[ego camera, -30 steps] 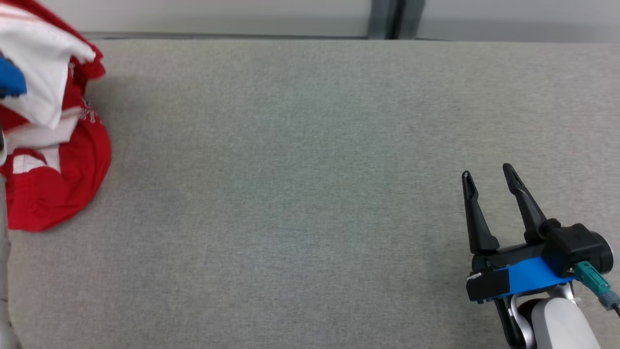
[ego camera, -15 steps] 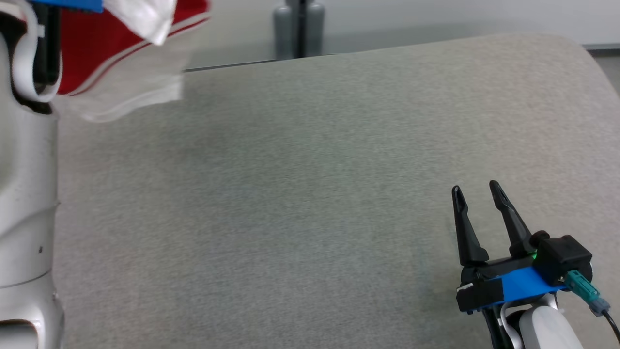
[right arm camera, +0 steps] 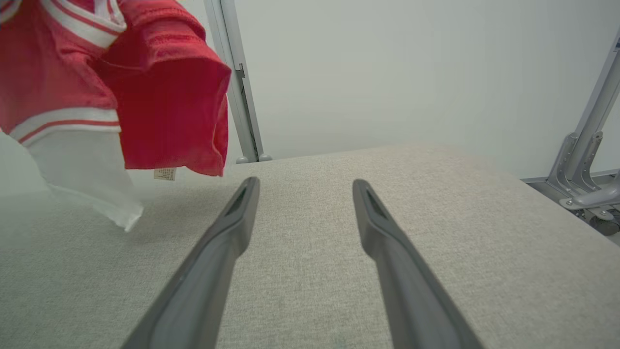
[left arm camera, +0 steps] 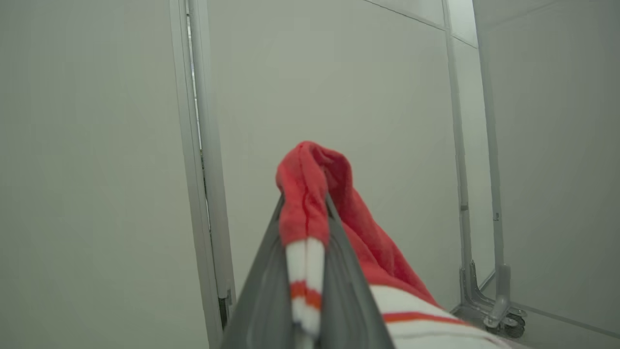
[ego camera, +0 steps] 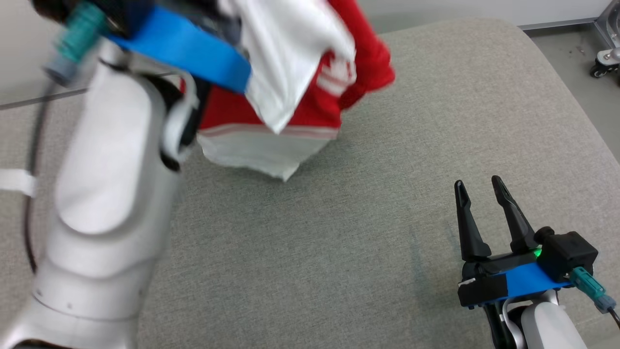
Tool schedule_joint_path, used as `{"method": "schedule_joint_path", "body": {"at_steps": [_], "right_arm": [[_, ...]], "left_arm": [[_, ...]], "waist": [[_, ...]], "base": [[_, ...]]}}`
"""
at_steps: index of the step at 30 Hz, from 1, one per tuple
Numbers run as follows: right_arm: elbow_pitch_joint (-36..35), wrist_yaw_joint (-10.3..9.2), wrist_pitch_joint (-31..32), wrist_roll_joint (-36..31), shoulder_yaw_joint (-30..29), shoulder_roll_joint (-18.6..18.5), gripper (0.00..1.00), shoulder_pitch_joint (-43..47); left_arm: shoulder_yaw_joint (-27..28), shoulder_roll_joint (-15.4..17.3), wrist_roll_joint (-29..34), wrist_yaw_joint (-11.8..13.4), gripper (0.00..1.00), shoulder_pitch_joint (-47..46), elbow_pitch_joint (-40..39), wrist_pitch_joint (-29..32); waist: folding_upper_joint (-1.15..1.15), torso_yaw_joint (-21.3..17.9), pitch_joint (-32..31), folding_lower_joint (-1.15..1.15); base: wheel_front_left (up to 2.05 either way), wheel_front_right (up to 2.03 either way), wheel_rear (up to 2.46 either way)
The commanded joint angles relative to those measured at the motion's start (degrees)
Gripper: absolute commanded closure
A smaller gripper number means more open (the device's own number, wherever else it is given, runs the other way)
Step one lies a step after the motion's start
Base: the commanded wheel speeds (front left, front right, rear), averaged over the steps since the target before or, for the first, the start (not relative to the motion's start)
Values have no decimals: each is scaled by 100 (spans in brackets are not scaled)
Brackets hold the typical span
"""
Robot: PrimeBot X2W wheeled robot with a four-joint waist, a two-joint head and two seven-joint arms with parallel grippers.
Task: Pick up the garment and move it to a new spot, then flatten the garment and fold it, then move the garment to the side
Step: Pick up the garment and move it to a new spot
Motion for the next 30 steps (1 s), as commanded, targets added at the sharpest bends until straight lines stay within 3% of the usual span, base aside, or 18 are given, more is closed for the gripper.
{"method": "schedule_joint_path", "body": {"at_steps": [1, 18, 19, 20, 30], "right_arm": [[-17, 1, -27, 37, -24, -21, 0, -20], [41, 1, -25, -124, -22, -21, 0, 85], [53, 1, -25, -134, -26, -21, 0, 90], [69, 1, -25, -144, -21, -21, 0, 100], [132, 1, -24, -178, -53, -23, 0, 263]], "left_arm": [[-93, -25, -1, -15, 100, 225, 86, -50], [-1358, -348, -146, -50, 100, 2814, 1200, -540], [-1406, -371, -133, -40, 83, 2881, 1236, -574], [-1443, -390, -127, -16, 0, 2928, 1249, -623], [-1258, -396, -84, 284, 0, 2919, 497, -1080]], "waist": [[0, 23, 8, 0], [0, 422, -119, 0], [0, 439, -143, 0], [0, 453, -167, 0], [0, 719, -508, 0]], "base": [[0, 0, 0], [0, 0, 0], [0, 0, 0], [0, 0, 0], [0, 0, 0]]}}
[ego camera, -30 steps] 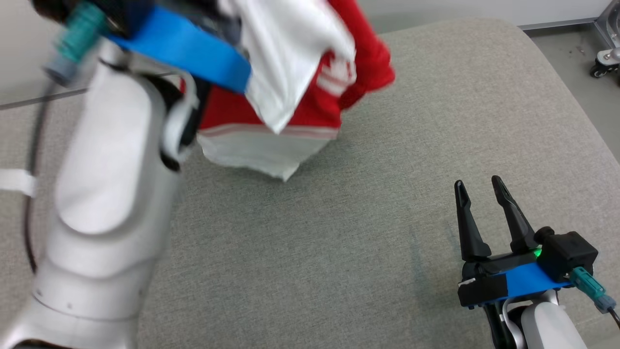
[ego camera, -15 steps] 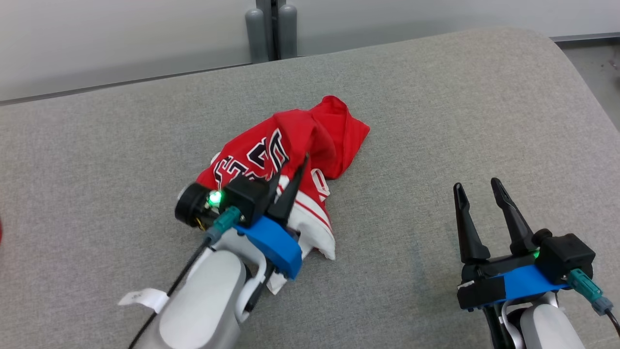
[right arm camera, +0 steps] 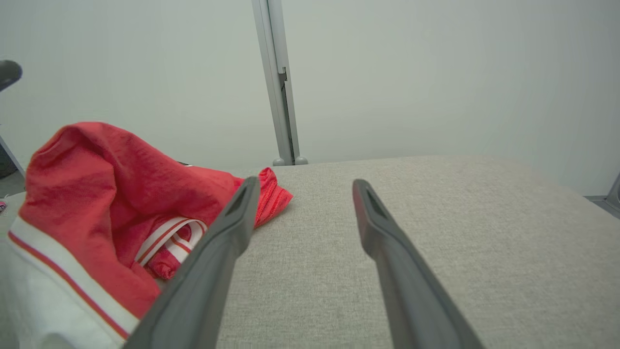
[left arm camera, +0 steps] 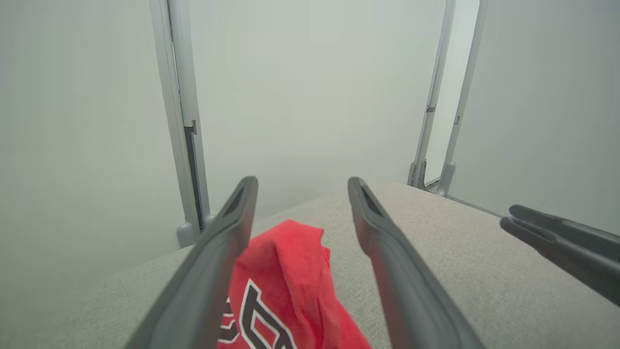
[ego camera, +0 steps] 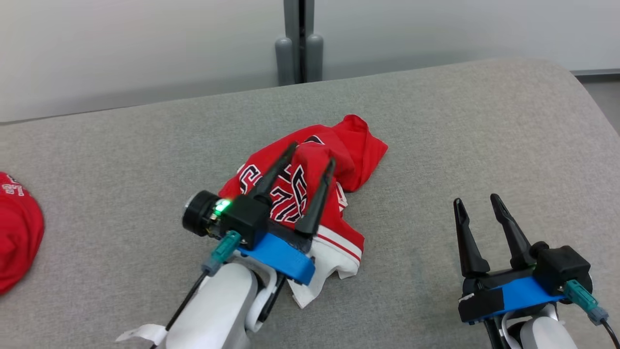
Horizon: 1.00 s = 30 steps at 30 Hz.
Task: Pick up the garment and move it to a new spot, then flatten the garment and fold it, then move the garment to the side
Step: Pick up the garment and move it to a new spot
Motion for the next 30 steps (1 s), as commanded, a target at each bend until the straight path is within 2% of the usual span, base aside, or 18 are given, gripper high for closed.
{"method": "schedule_joint_path", "body": {"at_steps": [1, 8, 18, 21, 30], "right_arm": [[7, 1, -19, -12, -12, -23, 0, 50], [27, 1, -19, -28, -27, -24, 0, 94], [71, 1, -19, -123, -89, -24, 0, 202], [90, 1, 6, -166, -101, -24, 0, 296], [65, 1, 98, -196, -109, -24, 0, 457]], "left_arm": [[121, 64, -35, 99, 0, 10, -152, -42], [777, 382, -205, 460, 0, 340, -542, -90], [1751, 803, -323, 815, 0, 1145, -980, -97], [2118, 882, -259, 853, 0, 1667, -1163, -98], [2324, 780, -145, 746, 0, 2311, -1119, -99]], "waist": [[0, 57, -37, 0], [0, 305, -168, 0], [0, 764, -383, 0], [0, 979, -564, 0], [0, 1039, -853, 0]], "base": [[0, 0, 0], [0, 0, 0], [0, 0, 0], [0, 0, 0], [0, 0, 0]]}}
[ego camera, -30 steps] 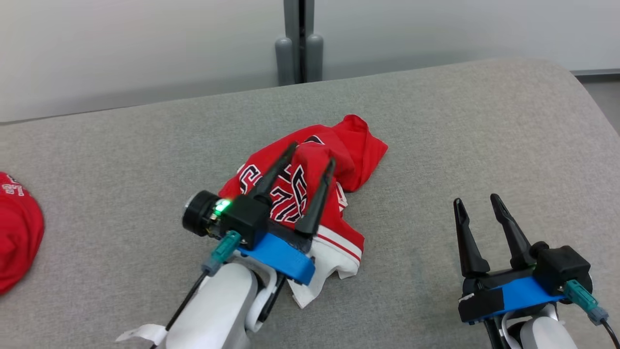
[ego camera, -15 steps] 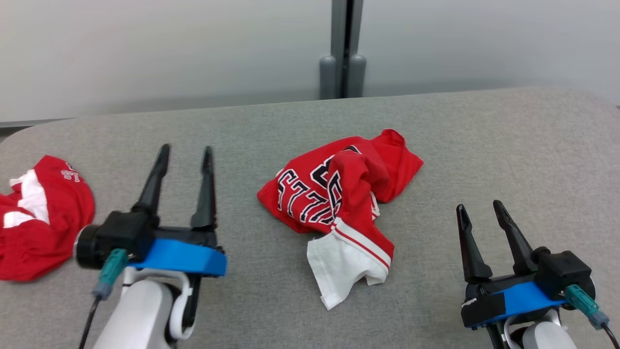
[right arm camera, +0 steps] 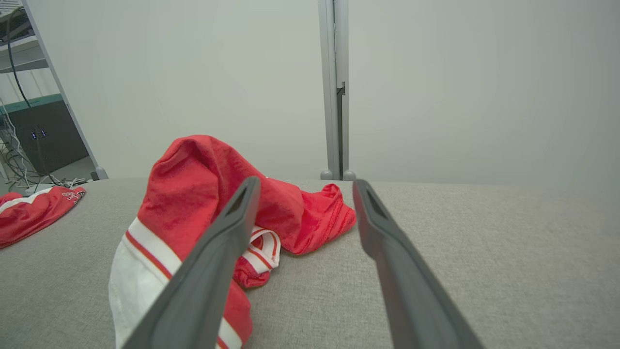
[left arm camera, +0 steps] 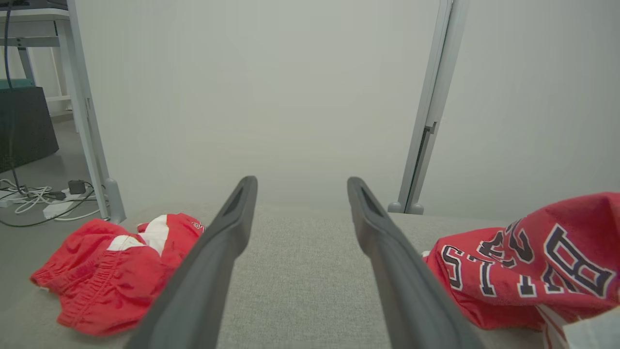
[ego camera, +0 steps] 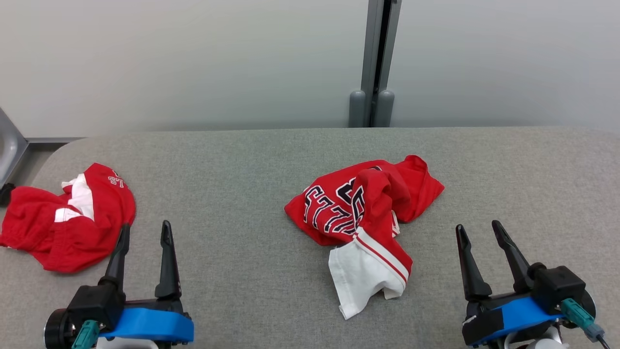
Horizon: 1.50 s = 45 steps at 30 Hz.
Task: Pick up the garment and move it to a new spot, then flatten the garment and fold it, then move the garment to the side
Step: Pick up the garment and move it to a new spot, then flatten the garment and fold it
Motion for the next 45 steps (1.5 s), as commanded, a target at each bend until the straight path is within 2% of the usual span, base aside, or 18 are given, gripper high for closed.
{"method": "schedule_joint_path", "body": {"at_steps": [1, 29, 37, 45], "right_arm": [[-24, 1, 24, -49, -11, -24, 0, 70], [-240, 1, 225, -105, -36, -24, 0, 301], [-217, 1, 219, -77, 17, -25, 0, 236], [-224, 1, 191, -79, 43, -24, 0, 97]], "left_arm": [[47, -23, 46, -30, 0, 60, 1, -15], [184, -324, 393, -309, 0, 307, 234, -15], [-495, -557, 475, -821, 0, 79, 630, -15], [-1304, -764, 465, -1058, 0, -232, 1304, -15]], "waist": [[0, -14, -44, 0], [0, -92, -107, 0], [0, -209, -36, 0], [0, -515, 159, 0]], "base": [[0, 0, 0], [0, 0, 0], [0, 0, 0], [0, 0, 0]]}}
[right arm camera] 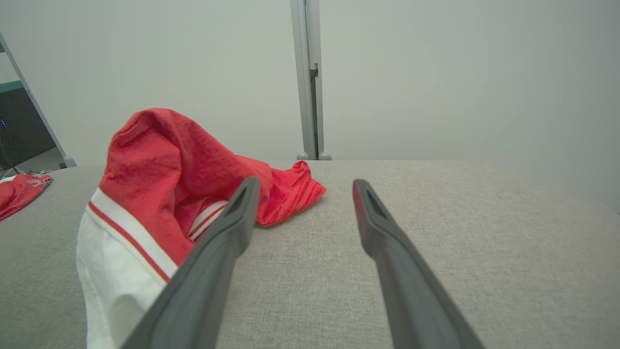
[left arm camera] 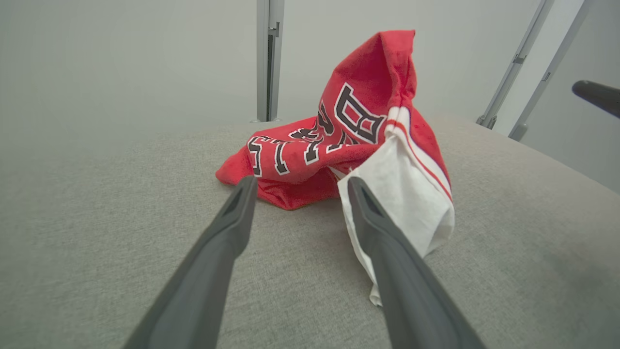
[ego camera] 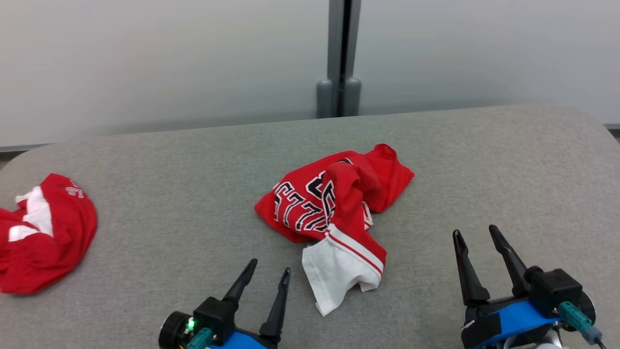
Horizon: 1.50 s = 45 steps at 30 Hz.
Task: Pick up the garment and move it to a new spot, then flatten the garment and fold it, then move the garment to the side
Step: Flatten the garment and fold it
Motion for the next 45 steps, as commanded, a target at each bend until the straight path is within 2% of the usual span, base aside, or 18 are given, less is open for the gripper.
{"method": "schedule_joint_path", "body": {"at_steps": [1, 15, 21, 23, 24, 25, 31, 34, 40, 41, 45], "right_arm": [[-9, 1, -26, 13, -14, -25, 0, -96], [14, 1, -125, 40, -30, -24, 0, -308], [25, 1, -165, 45, -33, -24, 0, -363], [33, 1, -175, 36, -54, -24, 0, -370], [33, 1, -175, 36, -54, -24, 0, -370], [39, 1, -184, 31, -71, -24, 0, -362], [113, 1, -200, 8, -121, -24, 0, -253], [143, 1, -203, 15, -121, -24, 0, -204], [218, 1, -198, 38, -119, -24, 0, -85], [241, 1, -200, 57, -114, -24, 0, -51], [276, 1, -201, 78, -105, -24, 0, 44]], "left_arm": [[-116, -19, -49, -36, 0, -124, 162, -15], [-1086, -15, -444, -95, 0, -902, 1667, -12], [-1565, -33, -672, -96, 0, -1240, 1827, -13], [-1538, -33, -710, -96, 79, -1329, 1739, -14], [-1538, -33, -710, -96, 79, -1329, 1739, -14], [-1523, -35, -715, -96, 100, -1338, 1708, -14], [-1062, 50, -659, -11, 100, -1218, 1369, -15], [-784, 220, -586, 73, 100, -1084, 1193, -14], [-185, 767, -447, 291, 100, -900, 780, -15], [14, 980, -424, 366, 100, -853, 650, -16], [343, 1398, -378, 480, 100, -822, 437, -16]], "waist": [[0, -74, 45, 0], [0, -669, 484, 0], [0, -797, 627, 0], [0, -799, 635, 0], [0, -799, 635, 0], [0, -788, 628, 0], [0, -509, 455, 0], [0, -304, 313, 0], [0, 139, 66, 0], [0, 266, -3, 0], [0, 493, -131, 0]], "base": [[0, 0, 0], [0, 0, 0], [0, 0, 0], [0, 0, 0], [0, 0, 0], [0, 0, 0], [0, 0, 0], [0, 0, 0], [0, 0, 0], [0, 0, 0], [0, 0, 0]]}}
